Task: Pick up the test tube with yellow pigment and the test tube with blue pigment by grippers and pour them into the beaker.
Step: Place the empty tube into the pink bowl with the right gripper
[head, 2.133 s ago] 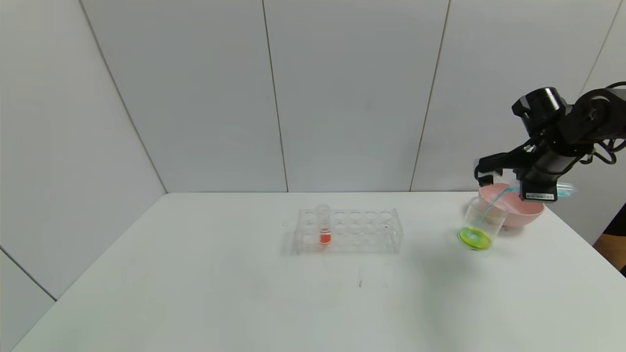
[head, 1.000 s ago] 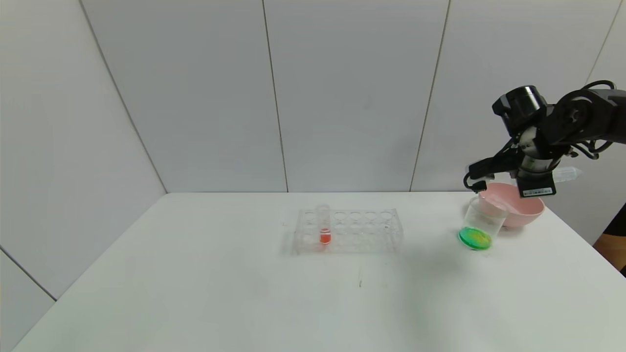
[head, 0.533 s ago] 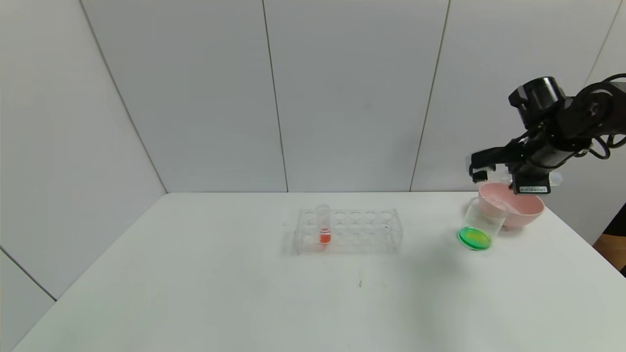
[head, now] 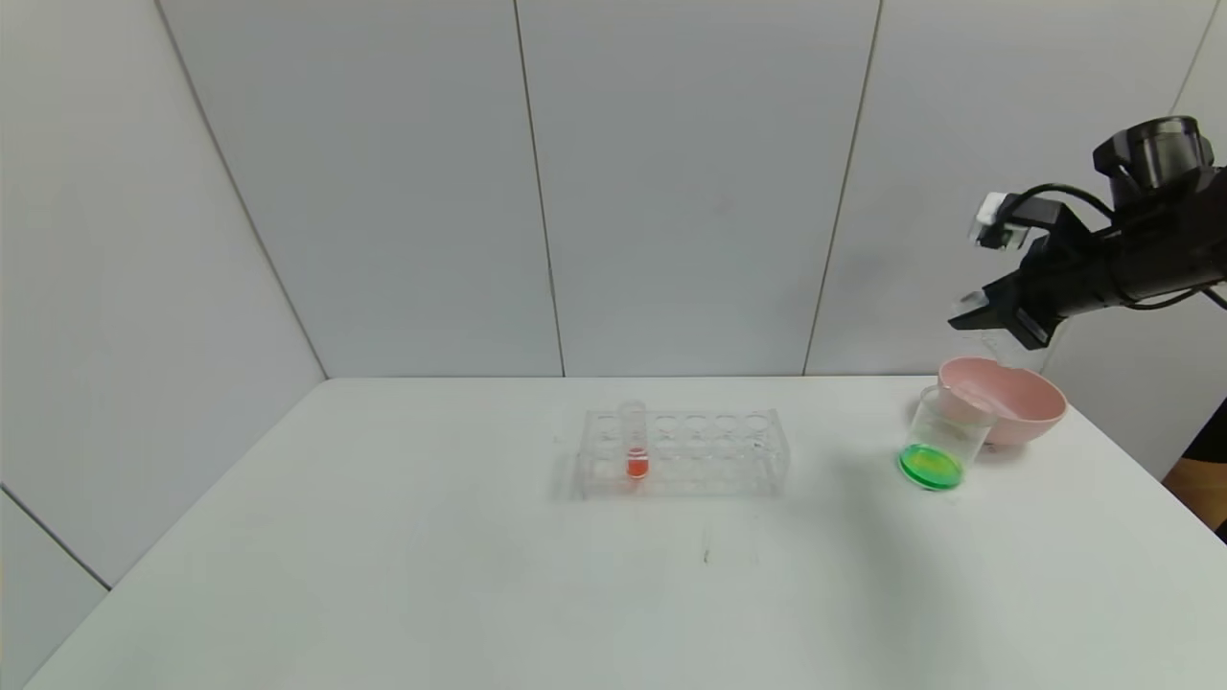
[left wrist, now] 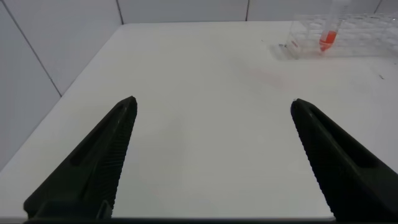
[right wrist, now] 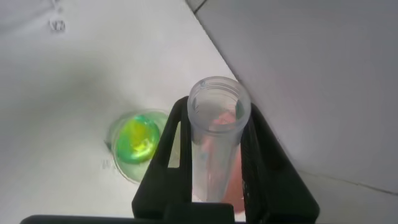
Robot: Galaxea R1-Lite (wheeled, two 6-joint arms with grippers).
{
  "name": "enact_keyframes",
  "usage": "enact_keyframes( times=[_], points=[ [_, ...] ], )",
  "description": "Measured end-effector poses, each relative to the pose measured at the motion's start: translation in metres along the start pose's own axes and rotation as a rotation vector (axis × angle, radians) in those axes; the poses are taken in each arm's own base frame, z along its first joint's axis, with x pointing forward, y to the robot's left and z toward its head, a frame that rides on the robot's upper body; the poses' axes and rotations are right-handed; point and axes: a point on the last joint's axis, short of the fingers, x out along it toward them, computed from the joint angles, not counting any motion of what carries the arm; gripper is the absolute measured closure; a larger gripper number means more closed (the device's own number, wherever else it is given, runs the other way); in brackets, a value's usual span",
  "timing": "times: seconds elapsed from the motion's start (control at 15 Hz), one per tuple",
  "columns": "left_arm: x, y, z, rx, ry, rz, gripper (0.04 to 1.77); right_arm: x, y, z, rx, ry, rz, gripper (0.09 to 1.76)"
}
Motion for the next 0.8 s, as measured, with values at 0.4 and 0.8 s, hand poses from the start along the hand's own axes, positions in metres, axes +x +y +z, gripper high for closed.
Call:
enact_keyframes(
  times=[0.4,0.8],
  points=[
    [0.000,0.000,0.000,0.000,0.000,0.000,0.05,0.000,-0.018,0.013,0.401,-0.340,-0.142,1.34],
    [0.000,0.000,0.000,0.000,0.000,0.000,0.05,-0.003,-0.012,-0.033,0.473,-0.419,-0.248,1.34]
  ],
)
